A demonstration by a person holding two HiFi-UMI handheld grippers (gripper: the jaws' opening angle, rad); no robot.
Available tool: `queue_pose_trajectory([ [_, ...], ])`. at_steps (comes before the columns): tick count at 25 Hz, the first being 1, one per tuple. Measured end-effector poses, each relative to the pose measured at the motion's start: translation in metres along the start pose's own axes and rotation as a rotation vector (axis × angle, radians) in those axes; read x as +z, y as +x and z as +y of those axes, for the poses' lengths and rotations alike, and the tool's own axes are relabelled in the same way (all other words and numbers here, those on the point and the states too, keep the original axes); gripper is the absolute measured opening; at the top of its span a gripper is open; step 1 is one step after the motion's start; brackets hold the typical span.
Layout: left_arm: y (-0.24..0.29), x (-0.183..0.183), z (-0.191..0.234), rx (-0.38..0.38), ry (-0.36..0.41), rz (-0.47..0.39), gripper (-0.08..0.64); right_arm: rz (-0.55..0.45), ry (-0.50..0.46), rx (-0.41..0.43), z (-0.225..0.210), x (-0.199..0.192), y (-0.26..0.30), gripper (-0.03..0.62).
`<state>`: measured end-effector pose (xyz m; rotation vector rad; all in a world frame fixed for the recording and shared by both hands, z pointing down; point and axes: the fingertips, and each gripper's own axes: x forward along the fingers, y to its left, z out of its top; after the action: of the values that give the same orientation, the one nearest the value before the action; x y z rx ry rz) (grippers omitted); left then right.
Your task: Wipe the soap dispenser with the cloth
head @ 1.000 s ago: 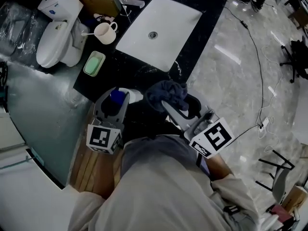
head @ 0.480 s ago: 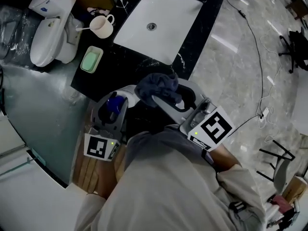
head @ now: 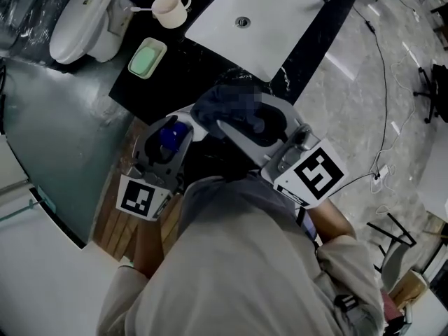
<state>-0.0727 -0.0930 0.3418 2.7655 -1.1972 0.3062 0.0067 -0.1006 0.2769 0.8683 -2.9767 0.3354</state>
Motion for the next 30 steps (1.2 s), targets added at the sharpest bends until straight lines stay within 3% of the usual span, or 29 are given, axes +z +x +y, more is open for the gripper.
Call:
queue_pose_trajectory([
  [8,-0.008,-0.002,0.005,0.002,-0.010,0.012,0.144,0.023,0.007,0.050,0.012,-0.007,0.024,0.161],
  [30,-0.018,-0.009,0.002,-0.057,-0.016,0.035,0.144,0.109,0.031,0.068,0.017,-0.047,0.049,0.161],
])
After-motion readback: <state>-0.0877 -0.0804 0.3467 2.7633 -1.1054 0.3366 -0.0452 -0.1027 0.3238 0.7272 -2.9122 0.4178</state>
